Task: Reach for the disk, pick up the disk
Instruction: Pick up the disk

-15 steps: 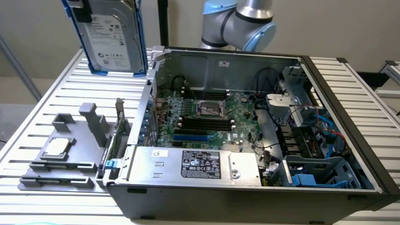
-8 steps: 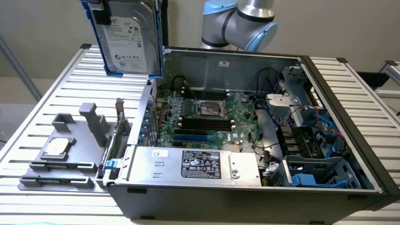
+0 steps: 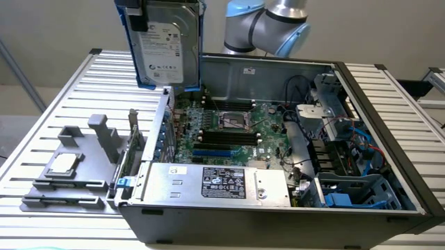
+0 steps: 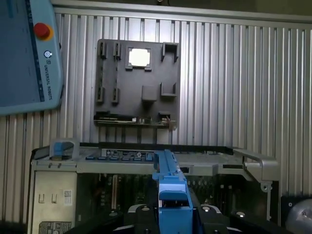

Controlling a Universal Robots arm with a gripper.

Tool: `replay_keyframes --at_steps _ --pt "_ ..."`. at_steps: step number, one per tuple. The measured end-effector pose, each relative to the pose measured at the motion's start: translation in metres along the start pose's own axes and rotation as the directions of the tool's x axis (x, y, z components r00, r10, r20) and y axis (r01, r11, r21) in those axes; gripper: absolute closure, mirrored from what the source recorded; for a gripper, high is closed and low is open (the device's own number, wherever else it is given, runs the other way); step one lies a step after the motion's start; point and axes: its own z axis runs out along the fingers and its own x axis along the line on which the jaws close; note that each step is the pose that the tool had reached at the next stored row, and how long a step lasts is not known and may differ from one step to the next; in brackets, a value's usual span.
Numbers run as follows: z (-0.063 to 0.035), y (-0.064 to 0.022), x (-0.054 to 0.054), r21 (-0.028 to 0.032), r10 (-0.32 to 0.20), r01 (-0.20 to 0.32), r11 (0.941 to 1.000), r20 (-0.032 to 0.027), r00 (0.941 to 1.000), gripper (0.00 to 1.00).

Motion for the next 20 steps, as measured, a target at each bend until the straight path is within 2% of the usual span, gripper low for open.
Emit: replay_keyframes --at_steps 20 --pt "-0.0034 -0.0906 0.027 -0.0001 0.000 0.000 1.0000 0.0000 1.0000 0.67"
